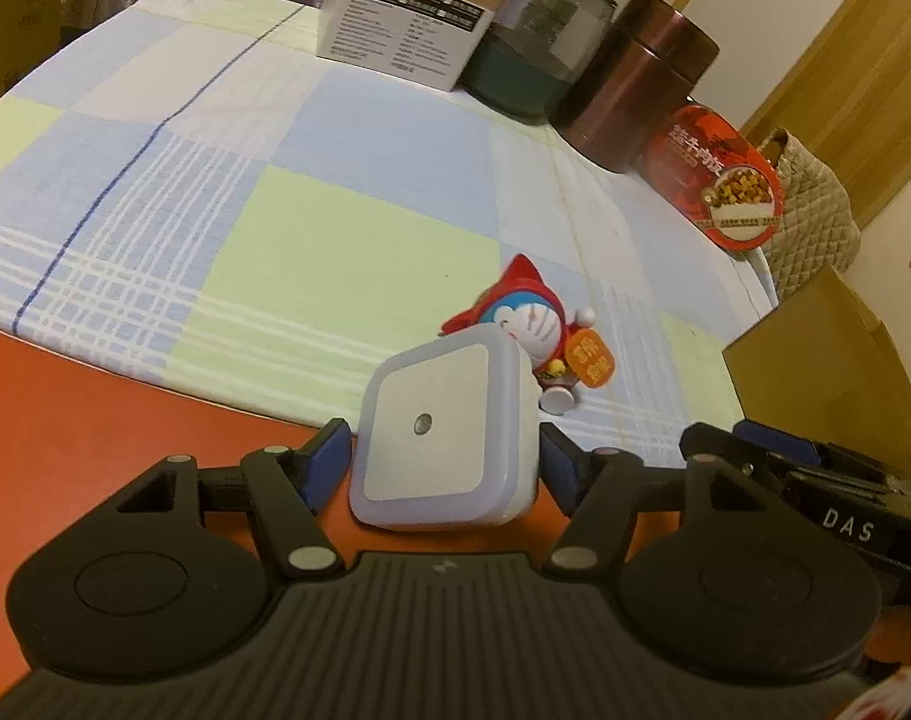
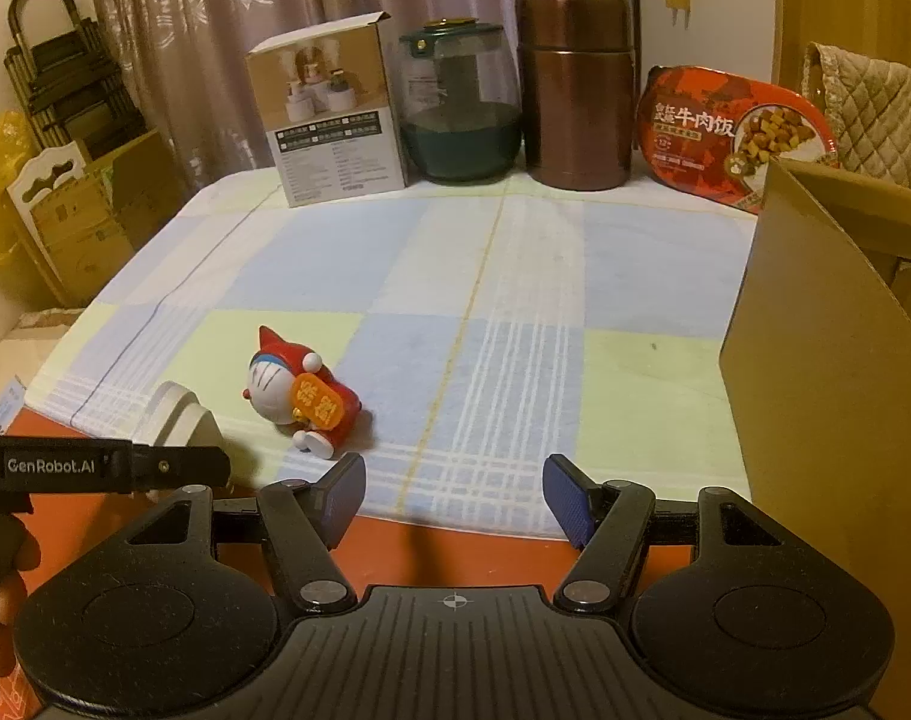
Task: Organize rigid objects
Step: 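Grasp the white square night light with the left tool, then grasp the red Doraemon figure with the right tool while the left tool holds the night light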
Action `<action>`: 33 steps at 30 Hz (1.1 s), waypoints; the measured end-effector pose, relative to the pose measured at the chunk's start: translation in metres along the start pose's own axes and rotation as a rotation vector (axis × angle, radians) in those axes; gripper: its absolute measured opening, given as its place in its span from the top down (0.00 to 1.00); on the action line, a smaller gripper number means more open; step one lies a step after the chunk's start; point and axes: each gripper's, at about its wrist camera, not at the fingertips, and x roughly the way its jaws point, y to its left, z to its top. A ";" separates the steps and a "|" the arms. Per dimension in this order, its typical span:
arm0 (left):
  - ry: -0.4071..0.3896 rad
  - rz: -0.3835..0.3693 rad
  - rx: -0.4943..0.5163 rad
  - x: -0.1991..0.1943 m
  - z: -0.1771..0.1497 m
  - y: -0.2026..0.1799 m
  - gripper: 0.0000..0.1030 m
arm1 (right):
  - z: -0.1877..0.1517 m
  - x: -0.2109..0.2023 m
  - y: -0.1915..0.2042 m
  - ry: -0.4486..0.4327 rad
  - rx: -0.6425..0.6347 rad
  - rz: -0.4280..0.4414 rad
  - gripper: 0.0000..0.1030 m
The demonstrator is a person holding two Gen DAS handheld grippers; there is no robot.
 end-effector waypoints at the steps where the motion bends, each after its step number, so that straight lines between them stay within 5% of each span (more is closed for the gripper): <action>1: 0.001 0.008 0.015 0.000 0.000 -0.002 0.41 | 0.000 0.000 0.000 0.001 -0.001 0.000 0.39; 20: -0.081 0.122 0.131 -0.020 0.008 -0.006 0.43 | 0.001 0.001 0.011 -0.010 0.000 0.051 0.39; 33: -0.130 0.178 0.092 -0.036 0.023 0.019 0.43 | 0.011 0.034 0.058 -0.082 -0.200 0.154 0.39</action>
